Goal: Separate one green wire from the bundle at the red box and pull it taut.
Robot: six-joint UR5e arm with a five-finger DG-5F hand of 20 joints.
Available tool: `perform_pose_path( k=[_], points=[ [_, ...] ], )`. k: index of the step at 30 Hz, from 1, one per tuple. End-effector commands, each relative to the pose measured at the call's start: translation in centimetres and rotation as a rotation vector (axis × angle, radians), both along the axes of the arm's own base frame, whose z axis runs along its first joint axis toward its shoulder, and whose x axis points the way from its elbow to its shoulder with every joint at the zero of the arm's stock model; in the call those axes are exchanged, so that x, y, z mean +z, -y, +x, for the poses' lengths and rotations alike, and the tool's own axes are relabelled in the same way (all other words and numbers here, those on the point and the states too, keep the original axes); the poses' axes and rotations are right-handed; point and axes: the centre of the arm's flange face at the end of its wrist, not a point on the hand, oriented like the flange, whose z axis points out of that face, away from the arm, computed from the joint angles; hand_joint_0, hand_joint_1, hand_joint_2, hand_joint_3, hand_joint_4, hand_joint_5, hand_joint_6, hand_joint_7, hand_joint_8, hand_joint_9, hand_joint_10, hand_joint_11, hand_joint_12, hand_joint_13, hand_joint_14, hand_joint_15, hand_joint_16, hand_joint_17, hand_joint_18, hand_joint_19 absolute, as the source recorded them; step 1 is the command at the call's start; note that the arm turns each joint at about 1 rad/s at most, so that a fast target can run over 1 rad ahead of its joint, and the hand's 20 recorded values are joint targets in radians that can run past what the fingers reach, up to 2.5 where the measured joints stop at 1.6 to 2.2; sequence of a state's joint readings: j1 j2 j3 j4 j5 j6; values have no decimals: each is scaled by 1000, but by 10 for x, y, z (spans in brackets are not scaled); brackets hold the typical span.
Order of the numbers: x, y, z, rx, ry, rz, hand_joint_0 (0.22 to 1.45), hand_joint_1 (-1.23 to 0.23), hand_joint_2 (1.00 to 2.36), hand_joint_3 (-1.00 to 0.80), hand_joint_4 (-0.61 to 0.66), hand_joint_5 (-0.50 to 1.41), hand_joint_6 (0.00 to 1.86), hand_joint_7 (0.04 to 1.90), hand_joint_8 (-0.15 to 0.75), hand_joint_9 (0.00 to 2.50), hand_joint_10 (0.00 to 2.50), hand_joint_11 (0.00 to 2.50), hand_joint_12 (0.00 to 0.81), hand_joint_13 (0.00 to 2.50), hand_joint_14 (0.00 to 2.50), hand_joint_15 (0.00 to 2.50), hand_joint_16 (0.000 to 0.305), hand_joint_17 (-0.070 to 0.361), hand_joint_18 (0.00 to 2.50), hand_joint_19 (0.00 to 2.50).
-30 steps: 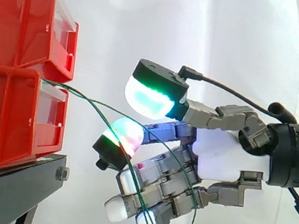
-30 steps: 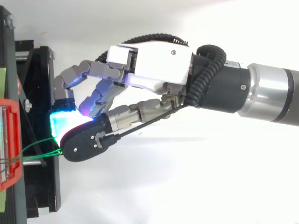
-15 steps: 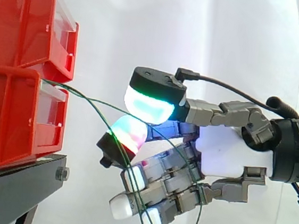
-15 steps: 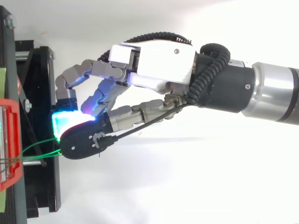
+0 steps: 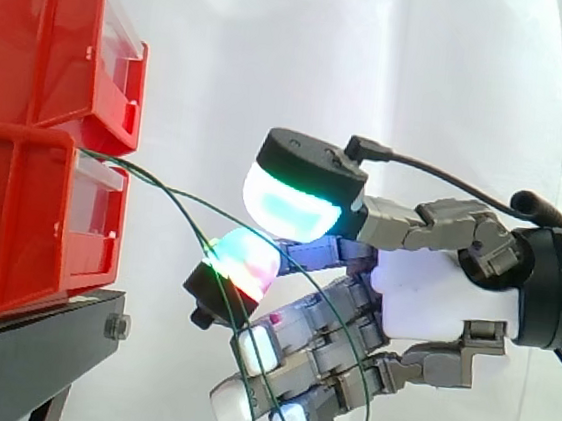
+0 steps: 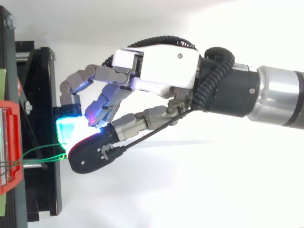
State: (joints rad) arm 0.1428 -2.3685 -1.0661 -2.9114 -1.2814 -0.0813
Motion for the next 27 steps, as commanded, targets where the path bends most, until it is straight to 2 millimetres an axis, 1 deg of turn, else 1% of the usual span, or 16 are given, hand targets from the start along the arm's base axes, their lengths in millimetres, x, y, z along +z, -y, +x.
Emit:
perform_pose_path(
  k=[1,2,8,12,15,16,17,19,21,22,23,27],
  points=[
    [0,-1,0,-1,0,0,603,-722,1016,-320,173,-193,830,1205,331,939,19,635,351,894,11,328,55,124,879,427],
    [0,-1,0,-1,0,0,600,-728,1019,-279,154,-194,838,1209,334,938,18,632,350,894,11,328,55,124,881,427],
    [0,-3,0,1,0,0,587,-730,1027,-164,87,-188,860,1213,333,951,16,632,345,895,11,326,55,123,884,434],
    [0,-3,0,1,0,0,576,-684,1028,-138,88,-178,855,1237,342,996,16,643,346,898,11,325,55,123,885,448],
    [0,-4,0,-4,0,-1,570,-661,1025,-139,117,-174,851,1261,351,1040,18,637,351,909,13,329,55,123,885,456],
    [0,-3,0,-7,0,-2,566,-636,1023,-158,137,-173,849,1271,352,1052,18,646,354,916,11,339,55,124,889,455],
    [0,-3,0,-10,0,-1,561,-579,1021,-223,160,-174,839,1254,359,1070,19,656,357,920,11,340,56,126,891,465],
    [0,-5,0,-13,0,-3,563,-541,1019,-271,175,-173,832,1246,359,1106,19,699,359,929,11,339,56,126,890,457],
    [-1,-4,0,-17,-1,-2,537,-549,1012,-374,189,-179,825,1238,366,1158,19,811,370,953,12,356,58,130,905,452],
    [-5,-5,-1,-17,-8,-4,538,-551,1011,-381,192,-180,825,1240,367,1163,22,844,370,955,12,356,58,130,905,453],
    [-4,-6,-2,-16,-6,-3,534,-562,1009,-404,197,-183,823,1240,370,1182,22,910,371,967,12,368,58,131,906,448],
    [-4,-6,-2,-16,-9,-3,522,-598,1005,-454,203,-193,825,1218,375,1199,23,1038,376,999,14,424,59,134,913,429]
  ],
)
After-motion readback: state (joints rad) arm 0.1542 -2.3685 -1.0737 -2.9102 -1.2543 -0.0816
